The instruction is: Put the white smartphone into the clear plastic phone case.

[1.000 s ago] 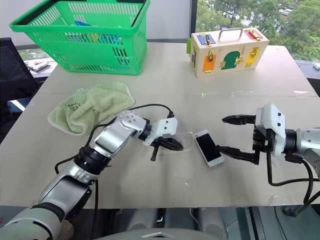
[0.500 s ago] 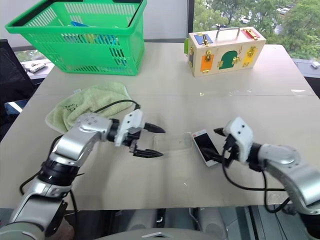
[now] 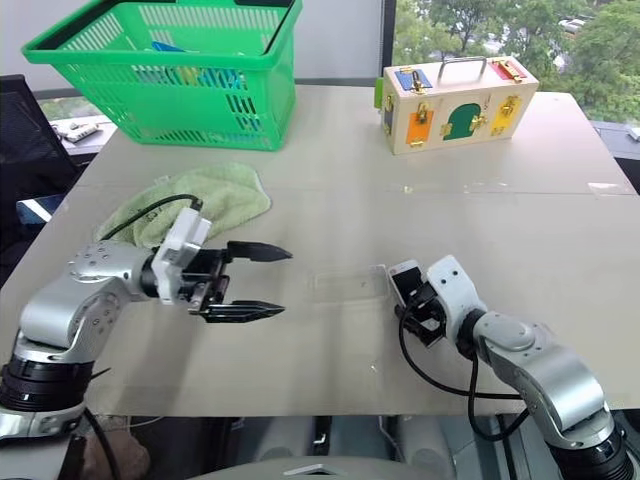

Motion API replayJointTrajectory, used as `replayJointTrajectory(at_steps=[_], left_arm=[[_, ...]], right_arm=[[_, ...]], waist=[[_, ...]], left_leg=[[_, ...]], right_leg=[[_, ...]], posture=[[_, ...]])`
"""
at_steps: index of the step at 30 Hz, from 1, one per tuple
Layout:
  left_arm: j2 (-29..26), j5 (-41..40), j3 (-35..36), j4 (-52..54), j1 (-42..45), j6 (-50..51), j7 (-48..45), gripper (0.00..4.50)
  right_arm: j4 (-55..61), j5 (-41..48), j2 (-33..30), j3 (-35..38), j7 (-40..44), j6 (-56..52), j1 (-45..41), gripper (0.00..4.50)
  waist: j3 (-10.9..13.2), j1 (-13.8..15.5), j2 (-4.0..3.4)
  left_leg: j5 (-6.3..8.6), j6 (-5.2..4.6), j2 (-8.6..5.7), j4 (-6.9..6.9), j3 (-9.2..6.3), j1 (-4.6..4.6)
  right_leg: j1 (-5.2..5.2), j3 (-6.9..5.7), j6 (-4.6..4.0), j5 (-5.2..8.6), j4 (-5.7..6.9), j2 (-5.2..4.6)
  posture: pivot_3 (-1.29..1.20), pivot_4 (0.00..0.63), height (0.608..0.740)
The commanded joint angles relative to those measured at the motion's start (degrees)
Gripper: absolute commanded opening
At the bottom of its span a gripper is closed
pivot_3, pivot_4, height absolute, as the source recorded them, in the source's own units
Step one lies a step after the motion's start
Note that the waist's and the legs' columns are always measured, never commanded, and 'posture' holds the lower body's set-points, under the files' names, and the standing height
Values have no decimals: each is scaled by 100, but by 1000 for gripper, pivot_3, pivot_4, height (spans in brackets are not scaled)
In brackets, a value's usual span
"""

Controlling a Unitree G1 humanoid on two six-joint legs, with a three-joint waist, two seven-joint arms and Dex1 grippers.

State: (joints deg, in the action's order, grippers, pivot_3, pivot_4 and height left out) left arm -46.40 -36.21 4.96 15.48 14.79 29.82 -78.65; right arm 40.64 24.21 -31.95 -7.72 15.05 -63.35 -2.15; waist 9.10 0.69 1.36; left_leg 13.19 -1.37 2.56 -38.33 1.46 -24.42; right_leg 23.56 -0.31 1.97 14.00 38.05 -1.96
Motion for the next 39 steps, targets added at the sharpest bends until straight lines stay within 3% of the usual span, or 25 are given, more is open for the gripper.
replayJointTrajectory(at_steps=[1, 3, 8, 16, 20, 23, 31, 39], left_arm=[[-102, -228, 211, 441, -160, 54, 142, 4442], [-98, -330, 260, 655, -267, 144, 312, 4442], [-75, -120, 11, 729, -345, 84, 561, 4500], [-8, 1372, -1335, 317, 16, -211, 1139, 4500], [283, 2043, -1983, -326, 421, -413, 1332, 4500], [608, 2238, -2278, -813, 772, -529, 1265, 3607], [1070, 2807, -2965, -1725, 1301, -1243, 830, 0], [1938, 2873, -3187, -2203, 2035, -1033, 719, 0]], right_arm=[[-278, -294, 51, -380, -237, -227, 206, 4500], [-467, -430, 92, -440, -290, -154, 283, 4500], [-524, -433, -136, -309, 37, 103, 411, 3024], [-780, -351, -1129, 741, 1063, 886, 339, 2812], [-827, 26, -1530, 1399, 1927, 1501, 213, 2810], [-794, 357, -1756, 1800, 2461, 1649, 87, 2809], [-752, 604, -2268, 2370, 2968, 1687, -3, 2807], [-784, 796, -2535, 2865, 3380, 1802, 60, 2807]], waist=[[-9, -2, 12], [-23, -2, 28], [-32, 12, 21], [-29, 82, 13], [-18, 82, 3], [-10, 34, -3], [-9, 11, -7], [-8, 78, -5]], left_leg=[[0, 0, 1, 0, 0, 0], [0, 0, 5, 1, 0, 5], [2, 1, 23, 7, 10, 74], [2, -1, 2, 2, 10, 64], [4, -6, -6, 4, 21, 56], [4, -6, -14, 11, 25, 47], [5, -6, -10, 24, 44, 47], [6, -11, -23, 4, 39, 45]], right_leg=[[0, 0, -4, 2, 0, 0], [-5, 0, -17, 10, 0, 0], [-57, 5, 3, 27, -10, -5], [-60, 3, 3, 26, -20, -28], [-54, 10, -15, 15, -19, -27], [-41, 15, -13, 15, -15, -13], [-34, 24, -11, 15, -17, -6], [-41, 28, 7, 26, -16, -18]], posture=[[0, 150, 740], [0, 150, 740], [0, 150, 740], [0, 150, 740], [0, 150, 740], [0, 150, 740], [0, 150, 740], [0, 150, 740]])
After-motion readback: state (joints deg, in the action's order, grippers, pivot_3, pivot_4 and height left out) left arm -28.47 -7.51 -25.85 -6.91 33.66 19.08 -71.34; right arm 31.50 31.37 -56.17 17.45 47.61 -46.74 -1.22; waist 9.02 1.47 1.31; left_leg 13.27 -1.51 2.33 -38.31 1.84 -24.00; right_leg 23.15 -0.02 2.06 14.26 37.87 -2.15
